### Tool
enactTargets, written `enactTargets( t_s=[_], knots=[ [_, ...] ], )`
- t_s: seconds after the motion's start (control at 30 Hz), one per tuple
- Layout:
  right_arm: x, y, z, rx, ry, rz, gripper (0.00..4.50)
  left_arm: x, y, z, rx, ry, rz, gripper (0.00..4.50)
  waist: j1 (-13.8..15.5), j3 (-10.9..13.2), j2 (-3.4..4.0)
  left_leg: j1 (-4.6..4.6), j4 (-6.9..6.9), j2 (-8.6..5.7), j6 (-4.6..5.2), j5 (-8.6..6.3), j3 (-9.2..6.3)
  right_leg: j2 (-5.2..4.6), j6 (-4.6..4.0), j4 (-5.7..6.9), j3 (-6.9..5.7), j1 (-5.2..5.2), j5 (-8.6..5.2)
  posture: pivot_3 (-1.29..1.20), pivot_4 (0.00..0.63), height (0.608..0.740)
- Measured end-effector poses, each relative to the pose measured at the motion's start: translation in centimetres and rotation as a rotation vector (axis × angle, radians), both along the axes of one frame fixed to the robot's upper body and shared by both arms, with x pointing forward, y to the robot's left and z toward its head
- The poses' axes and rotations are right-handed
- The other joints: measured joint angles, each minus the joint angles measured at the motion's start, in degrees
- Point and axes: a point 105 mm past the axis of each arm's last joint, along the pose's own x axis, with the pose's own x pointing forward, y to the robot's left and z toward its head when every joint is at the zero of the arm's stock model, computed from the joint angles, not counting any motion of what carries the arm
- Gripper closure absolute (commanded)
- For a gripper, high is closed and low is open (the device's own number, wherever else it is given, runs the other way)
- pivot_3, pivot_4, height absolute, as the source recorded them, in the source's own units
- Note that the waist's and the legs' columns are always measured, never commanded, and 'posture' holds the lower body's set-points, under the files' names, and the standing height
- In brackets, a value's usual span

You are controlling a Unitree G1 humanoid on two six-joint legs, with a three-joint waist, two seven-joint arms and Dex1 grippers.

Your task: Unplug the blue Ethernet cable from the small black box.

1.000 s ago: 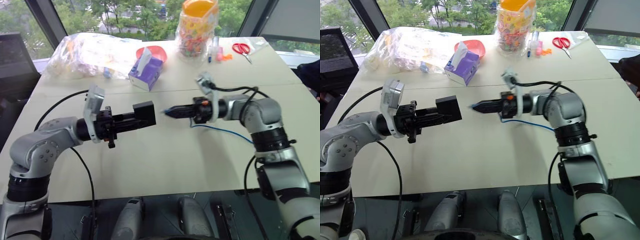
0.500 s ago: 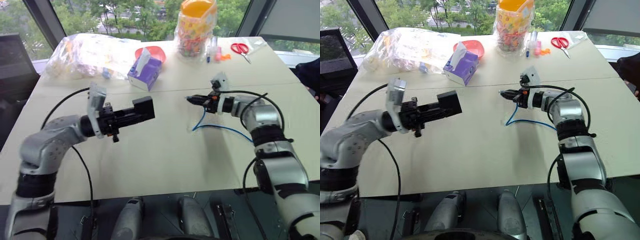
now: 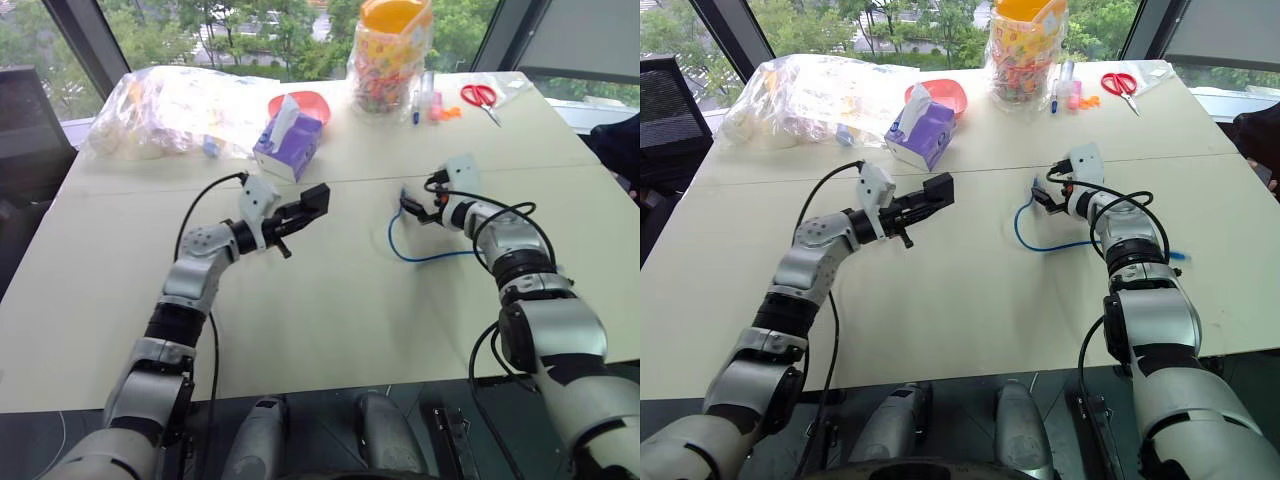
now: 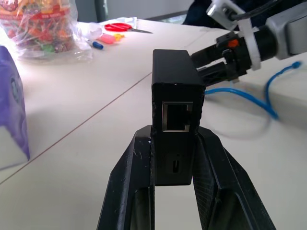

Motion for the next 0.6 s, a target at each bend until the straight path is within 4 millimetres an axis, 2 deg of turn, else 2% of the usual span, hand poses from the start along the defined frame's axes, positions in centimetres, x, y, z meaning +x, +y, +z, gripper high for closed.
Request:
enactTargets(
  t_s=[0.17, 0.3, 0.37, 0.43, 0.57, 0.6],
  knots=[
    [0.4, -0.4, 3.5, 0.199, -0.099, -0.032, 0.02, 1.2, -0.8, -2.5, 0.034, 0.016, 0.049, 4.02, 0.1, 0.0, 0.00, 0.00, 0.02, 0.00, 0.01, 0.00, 0.00, 0.00, 0.06, 0.02, 0.00, 0.00, 0.03, 0.00, 0.150, 0.726],
    [-0.4, 0.5, 6.7, 0.350, -0.172, 0.026, 0.02, 1.4, -0.9, -4.6, 0.062, 0.052, 0.075, 4.02, 0.2, 0.0, 0.00, -0.01, 0.01, 0.00, 0.02, -0.01, -0.03, 0.00, 0.08, 0.05, -0.01, 0.00, 0.04, 0.00, 0.150, 0.726],
    [-1.1, 1.3, 6.8, 0.399, -0.170, 0.060, 0.02, 1.5, -1.1, -4.7, 0.063, 0.044, 0.075, 4.02, 0.3, 0.0, 0.00, -0.01, 0.04, 0.00, 0.02, -0.01, -0.04, 0.00, 0.10, 0.07, -0.02, 0.01, 0.05, 0.00, 0.150, 0.726],
    [-2.3, 2.9, 6.1, 0.445, -0.144, 0.110, 0.02, 1.7, -1.2, -4.7, 0.070, 0.037, 0.079, 4.02, 0.3, 0.0, 0.01, 0.00, 0.09, -0.01, 0.02, -0.01, -0.04, 0.00, 0.13, 0.09, -0.02, 0.03, 0.07, 0.00, 0.150, 0.726],
    [-4.1, 4.6, 5.3, 0.483, -0.107, 0.145, 0.02, 1.8, -1.1, -4.9, 0.070, 0.038, 0.086, 4.02, 0.3, 0.0, 0.02, 0.01, 0.16, -0.02, 0.02, 0.00, -0.04, 0.00, 0.16, 0.12, -0.01, 0.05, 0.09, 0.00, 0.150, 0.726],
    [-4.4, 5.0, 5.4, 0.489, -0.104, 0.151, 0.00, 1.8, -1.0, -5.0, 0.068, 0.041, 0.088, 3.52, 0.3, 0.0, 0.02, 0.03, 0.17, -0.02, 0.03, 0.00, -0.05, 0.00, 0.16, 0.14, -0.01, 0.06, 0.09, 0.00, 0.150, 0.726]
  ],
)
